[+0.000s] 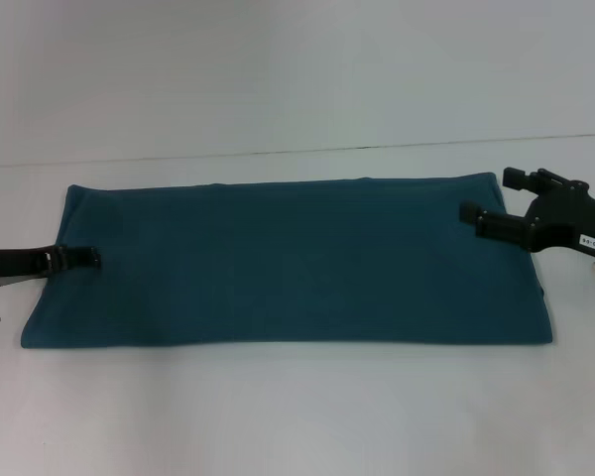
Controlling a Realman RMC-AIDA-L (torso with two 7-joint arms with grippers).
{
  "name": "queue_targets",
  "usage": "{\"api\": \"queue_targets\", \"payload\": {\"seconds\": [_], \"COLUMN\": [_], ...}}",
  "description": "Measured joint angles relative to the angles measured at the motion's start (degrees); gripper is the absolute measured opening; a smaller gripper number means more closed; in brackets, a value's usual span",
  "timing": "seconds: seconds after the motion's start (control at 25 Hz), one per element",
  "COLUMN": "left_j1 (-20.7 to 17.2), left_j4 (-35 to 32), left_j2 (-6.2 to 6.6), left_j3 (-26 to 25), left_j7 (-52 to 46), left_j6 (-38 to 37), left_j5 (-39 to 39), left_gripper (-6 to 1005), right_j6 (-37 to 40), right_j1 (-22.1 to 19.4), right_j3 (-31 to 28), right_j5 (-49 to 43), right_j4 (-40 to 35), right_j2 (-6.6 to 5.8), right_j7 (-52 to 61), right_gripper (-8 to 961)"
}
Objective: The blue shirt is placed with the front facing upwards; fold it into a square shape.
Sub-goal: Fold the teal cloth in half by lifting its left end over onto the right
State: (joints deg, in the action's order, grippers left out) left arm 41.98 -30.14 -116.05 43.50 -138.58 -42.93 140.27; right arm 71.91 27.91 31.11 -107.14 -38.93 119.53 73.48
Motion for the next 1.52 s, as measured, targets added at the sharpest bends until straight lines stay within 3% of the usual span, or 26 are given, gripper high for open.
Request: {"api": "queue_targets", "payload": {"seconds": [0.52,1.52], "left_j1": [0.55,1.93], "left_j4": [0.20,0.81], "left_j2": [0.01,-0.19], "left_j3": [0.00,0.55], "left_j7": [-0.42,-0.82], "left_j6": [-3.82,-4.92], "left_j5": [-4.04,-3.96], "left_gripper": [835,792], "right_j6": [0.13,-0.01], "right_j1": [-0.15,0.04], "right_j3": [-0.45,-0.49], "right_j5": [0.00,0.00], "right_j4": [0.01,-0.45], "right_j2": [0.00,0.00], "right_j7": [0.00,-0.09], "right_gripper": [941,941]}}
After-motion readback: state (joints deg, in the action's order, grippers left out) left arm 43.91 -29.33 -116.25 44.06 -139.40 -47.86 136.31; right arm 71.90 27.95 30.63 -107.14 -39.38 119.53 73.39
